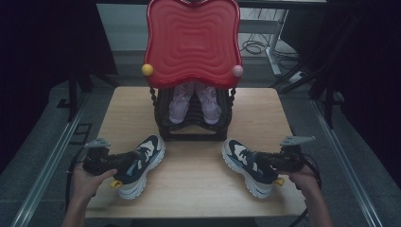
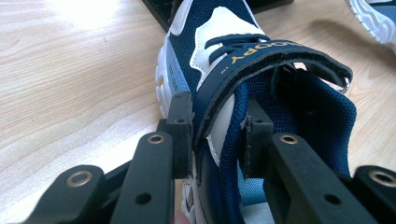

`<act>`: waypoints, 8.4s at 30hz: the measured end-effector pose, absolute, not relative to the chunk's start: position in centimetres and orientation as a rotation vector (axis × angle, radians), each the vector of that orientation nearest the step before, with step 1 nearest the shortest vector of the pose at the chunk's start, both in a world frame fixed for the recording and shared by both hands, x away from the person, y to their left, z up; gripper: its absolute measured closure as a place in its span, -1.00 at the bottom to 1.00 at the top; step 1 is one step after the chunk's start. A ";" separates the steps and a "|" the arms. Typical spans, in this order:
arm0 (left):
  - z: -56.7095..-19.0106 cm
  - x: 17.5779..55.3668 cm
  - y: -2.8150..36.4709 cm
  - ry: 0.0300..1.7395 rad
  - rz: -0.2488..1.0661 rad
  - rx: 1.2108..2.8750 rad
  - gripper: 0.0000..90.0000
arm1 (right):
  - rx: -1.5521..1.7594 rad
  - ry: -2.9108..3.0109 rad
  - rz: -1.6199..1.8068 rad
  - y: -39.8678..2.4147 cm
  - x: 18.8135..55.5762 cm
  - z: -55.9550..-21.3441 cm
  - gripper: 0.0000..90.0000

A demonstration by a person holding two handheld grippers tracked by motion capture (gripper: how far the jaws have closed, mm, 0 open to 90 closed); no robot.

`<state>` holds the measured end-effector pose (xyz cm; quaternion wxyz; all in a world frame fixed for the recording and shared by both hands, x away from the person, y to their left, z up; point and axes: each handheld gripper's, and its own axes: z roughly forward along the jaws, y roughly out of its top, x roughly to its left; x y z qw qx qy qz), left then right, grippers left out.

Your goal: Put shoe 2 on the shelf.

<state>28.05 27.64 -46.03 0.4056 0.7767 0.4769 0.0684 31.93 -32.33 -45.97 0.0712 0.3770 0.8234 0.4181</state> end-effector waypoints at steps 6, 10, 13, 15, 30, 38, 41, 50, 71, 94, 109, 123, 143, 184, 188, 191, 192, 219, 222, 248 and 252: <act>-45.7 27.2 28.6 1.206 0.177 1.879 0.57 | 1.168 2.399 1.391 -33.6 31.0 -46.1 0.70; -45.1 26.7 29.1 1.191 0.195 1.822 0.58 | 1.183 2.354 1.480 -34.2 30.6 -46.1 0.70; -44.5 26.4 29.4 1.183 0.206 1.782 0.58 | 1.179 2.297 1.549 -34.5 30.3 -45.6 0.70; -44.3 26.3 29.7 1.179 0.209 1.752 0.58 | 1.179 2.285 1.564 -34.5 30.2 -45.5 0.70; -43.3 25.7 31.4 1.158 0.257 1.578 0.59 | 1.217 2.026 1.750 -35.7 30.1 -44.7 0.71; -42.9 25.8 31.8 1.159 0.279 1.535 0.59 | 1.223 1.940 1.799 -35.5 30.8 -44.5 0.71; -42.7 25.9 31.8 1.158 0.293 1.525 0.59 | 1.224 1.917 1.805 -35.5 30.9 -44.3 0.71; -42.2 26.5 32.0 1.147 0.322 1.498 0.60 | 1.229 1.820 1.810 -35.3 31.2 -43.3 0.71; -40.0 28.7 32.7 1.124 0.383 1.417 0.60 | 1.247 1.682 1.828 -35.4 33.5 -40.5 0.71; -36.8 31.6 32.4 1.093 0.413 1.363 0.60 | 1.237 1.610 1.857 -34.8 35.8 -37.6 0.71; -35.6 32.7 32.3 1.090 0.424 1.333 0.61 | 1.232 1.571 1.873 -34.3 36.6 -35.7 0.71; -34.2 33.7 32.4 1.090 0.447 1.319 0.61 | 1.229 1.555 1.873 -33.6 37.5 -34.0 0.71; -29.8 34.9 32.7 1.048 0.488 1.281 0.61 | 1.218 1.493 1.911 -33.3 39.2 -30.2 0.70; -21.4 38.8 29.3 0.979 0.474 1.259 0.61 | 1.127 1.468 2.007 -29.4 41.2 -20.1 0.70; -20.9 39.3 28.6 0.973 0.460 1.258 0.61 | 1.113 1.480 2.020 -28.1 41.4 -19.0 0.70; -20.4 39.6 27.9 0.970 0.455 1.260 0.61 | 1.103 1.494 2.023 -27.2 41.6 -18.5 0.70; -20.2 39.7 27.7 0.966 0.454 1.262 0.61 | 1.100 1.495 2.025 -27.0 41.6 -18.3 0.70; -18.8 42.2 22.6 0.948 0.477 1.294 0.61 | 1.138 1.577 1.964 -21.7 45.1 -18.9 0.70; -18.6 42.3 22.2 0.943 0.480 1.295 0.61 | 1.140 1.587 1.958 -21.2 45.3 -19.0 0.70; -20.5 44.1 19.2 0.980 0.506 1.367 0.61 | 1.126 1.642 1.816 -18.8 45.6 -19.7 0.68; -20.7 44.2 19.1 0.985 0.504 1.372 0.60 | 1.126 1.650 1.806 -18.7 45.6 -19.7 0.68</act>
